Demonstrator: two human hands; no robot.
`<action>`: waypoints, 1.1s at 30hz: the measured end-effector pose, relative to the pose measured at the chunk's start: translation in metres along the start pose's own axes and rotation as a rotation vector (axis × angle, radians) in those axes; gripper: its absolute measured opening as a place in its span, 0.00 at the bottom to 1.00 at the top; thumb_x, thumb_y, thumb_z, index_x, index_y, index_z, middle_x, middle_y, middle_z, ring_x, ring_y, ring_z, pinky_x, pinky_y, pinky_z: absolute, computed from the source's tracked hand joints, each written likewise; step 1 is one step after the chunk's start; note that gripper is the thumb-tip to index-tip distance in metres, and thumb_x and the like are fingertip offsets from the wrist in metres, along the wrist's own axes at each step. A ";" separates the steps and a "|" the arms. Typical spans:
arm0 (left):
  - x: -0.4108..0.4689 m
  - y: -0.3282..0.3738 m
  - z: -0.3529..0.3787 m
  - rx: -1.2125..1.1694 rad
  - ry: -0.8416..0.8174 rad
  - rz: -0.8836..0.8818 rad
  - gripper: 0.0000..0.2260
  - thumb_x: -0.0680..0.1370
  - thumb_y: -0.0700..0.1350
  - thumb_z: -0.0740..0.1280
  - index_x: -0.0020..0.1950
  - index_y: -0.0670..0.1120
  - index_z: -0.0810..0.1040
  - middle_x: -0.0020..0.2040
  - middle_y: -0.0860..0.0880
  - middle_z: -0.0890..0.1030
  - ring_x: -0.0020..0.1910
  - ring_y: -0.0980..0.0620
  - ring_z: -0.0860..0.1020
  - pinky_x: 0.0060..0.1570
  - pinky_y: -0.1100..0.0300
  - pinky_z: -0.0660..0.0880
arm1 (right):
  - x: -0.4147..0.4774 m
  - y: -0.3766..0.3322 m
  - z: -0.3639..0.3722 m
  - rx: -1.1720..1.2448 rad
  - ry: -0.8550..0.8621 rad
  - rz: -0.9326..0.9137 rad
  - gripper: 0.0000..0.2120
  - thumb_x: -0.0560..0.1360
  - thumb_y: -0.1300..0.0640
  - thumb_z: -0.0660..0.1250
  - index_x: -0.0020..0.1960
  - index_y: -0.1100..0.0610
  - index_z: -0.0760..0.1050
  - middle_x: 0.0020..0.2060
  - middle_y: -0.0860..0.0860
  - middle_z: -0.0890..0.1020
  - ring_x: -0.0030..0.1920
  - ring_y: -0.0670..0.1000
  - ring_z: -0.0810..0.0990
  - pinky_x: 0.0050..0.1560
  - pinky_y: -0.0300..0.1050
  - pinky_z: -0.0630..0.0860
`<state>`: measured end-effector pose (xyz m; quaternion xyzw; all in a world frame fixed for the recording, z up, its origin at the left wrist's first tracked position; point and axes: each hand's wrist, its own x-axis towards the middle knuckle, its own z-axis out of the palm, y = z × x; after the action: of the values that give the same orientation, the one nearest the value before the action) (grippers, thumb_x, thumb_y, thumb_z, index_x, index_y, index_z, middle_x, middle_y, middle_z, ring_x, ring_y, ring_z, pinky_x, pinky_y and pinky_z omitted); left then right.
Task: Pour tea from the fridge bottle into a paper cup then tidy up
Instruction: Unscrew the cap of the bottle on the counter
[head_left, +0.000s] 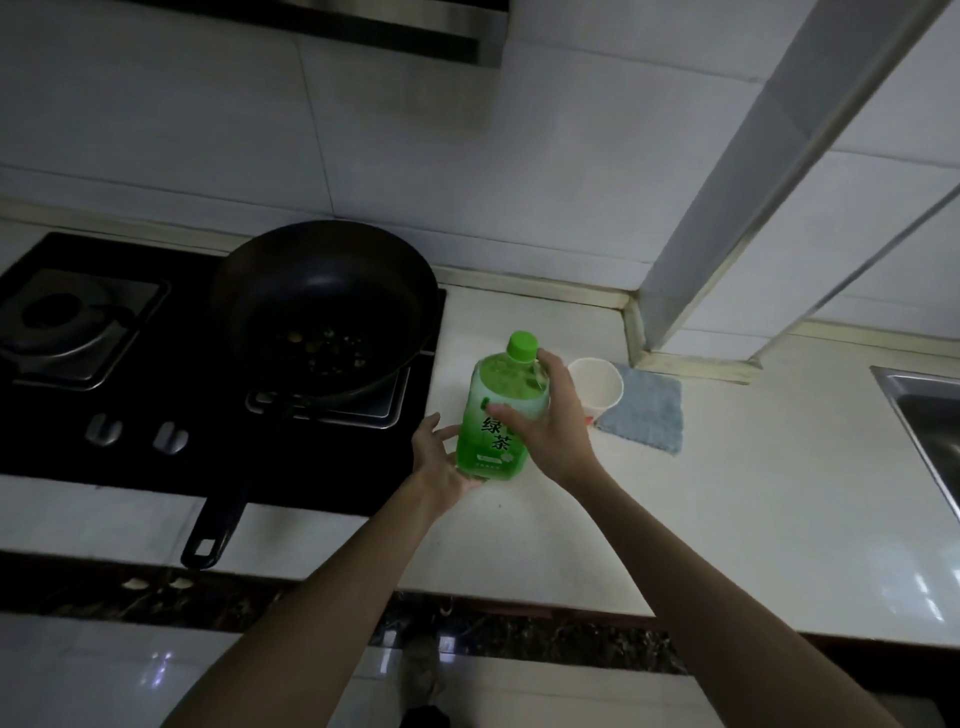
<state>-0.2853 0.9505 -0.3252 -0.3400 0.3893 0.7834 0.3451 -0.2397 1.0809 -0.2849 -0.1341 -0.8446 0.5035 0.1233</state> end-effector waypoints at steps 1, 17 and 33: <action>0.002 0.001 0.000 0.039 0.011 0.016 0.17 0.80 0.55 0.57 0.54 0.42 0.74 0.53 0.35 0.77 0.50 0.36 0.78 0.57 0.39 0.74 | 0.001 0.004 0.002 0.010 0.002 0.017 0.37 0.63 0.40 0.75 0.68 0.45 0.64 0.60 0.49 0.73 0.62 0.51 0.73 0.60 0.58 0.76; 0.023 -0.010 -0.034 0.780 -0.298 0.469 0.18 0.75 0.40 0.61 0.64 0.41 0.73 0.54 0.46 0.80 0.49 0.53 0.79 0.40 0.71 0.76 | -0.009 0.034 0.019 -0.045 0.002 -0.030 0.35 0.65 0.48 0.77 0.69 0.52 0.67 0.61 0.52 0.73 0.61 0.52 0.73 0.59 0.57 0.77; 0.058 -0.013 -0.035 0.968 -0.351 0.588 0.45 0.58 0.42 0.82 0.70 0.51 0.65 0.62 0.50 0.75 0.61 0.49 0.77 0.51 0.42 0.81 | -0.013 0.046 0.019 -0.059 -0.086 -0.082 0.37 0.64 0.54 0.80 0.67 0.52 0.65 0.62 0.51 0.70 0.61 0.49 0.72 0.57 0.49 0.78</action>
<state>-0.2959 0.9433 -0.3927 0.1128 0.7172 0.6241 0.2886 -0.2296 1.0819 -0.3352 -0.0811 -0.8684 0.4781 0.1032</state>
